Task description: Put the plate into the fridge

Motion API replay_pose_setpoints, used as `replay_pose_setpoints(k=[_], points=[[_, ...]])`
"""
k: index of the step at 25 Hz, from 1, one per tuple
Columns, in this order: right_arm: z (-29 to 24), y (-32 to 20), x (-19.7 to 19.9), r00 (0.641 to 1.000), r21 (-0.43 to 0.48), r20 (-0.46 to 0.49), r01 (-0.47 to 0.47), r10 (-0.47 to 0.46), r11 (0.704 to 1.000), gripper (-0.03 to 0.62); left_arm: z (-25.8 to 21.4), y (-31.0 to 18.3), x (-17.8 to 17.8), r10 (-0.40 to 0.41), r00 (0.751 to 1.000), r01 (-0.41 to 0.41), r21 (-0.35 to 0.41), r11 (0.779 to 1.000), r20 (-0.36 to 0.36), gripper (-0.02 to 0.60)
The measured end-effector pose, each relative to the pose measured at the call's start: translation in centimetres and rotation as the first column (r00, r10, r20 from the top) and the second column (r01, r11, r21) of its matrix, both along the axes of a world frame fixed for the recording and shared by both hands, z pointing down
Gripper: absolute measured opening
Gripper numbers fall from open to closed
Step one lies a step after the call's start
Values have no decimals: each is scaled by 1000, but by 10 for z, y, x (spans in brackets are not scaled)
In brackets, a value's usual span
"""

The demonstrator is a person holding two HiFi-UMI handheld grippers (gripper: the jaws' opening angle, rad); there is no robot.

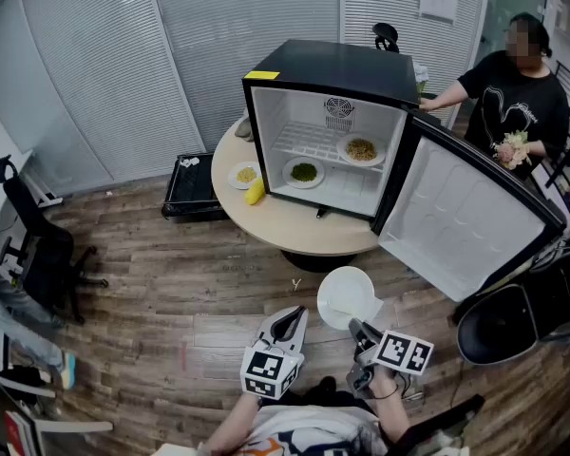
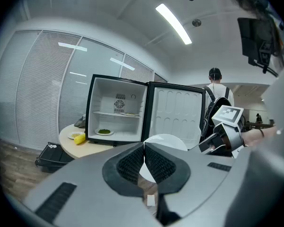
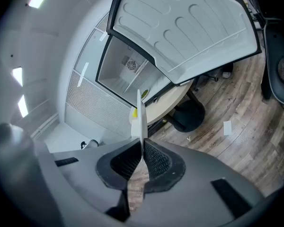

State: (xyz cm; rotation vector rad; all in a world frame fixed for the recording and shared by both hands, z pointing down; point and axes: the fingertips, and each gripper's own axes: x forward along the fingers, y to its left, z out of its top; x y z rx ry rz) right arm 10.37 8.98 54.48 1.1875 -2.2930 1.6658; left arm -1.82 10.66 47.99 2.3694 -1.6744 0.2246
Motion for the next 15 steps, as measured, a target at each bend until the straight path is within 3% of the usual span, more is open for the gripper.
replay_pose_setpoints(k=[15], points=[[1,-8,17,998,-3,51,36,-36,999,26,0,-15,33,15,1000,-16,6,1000,22,12]])
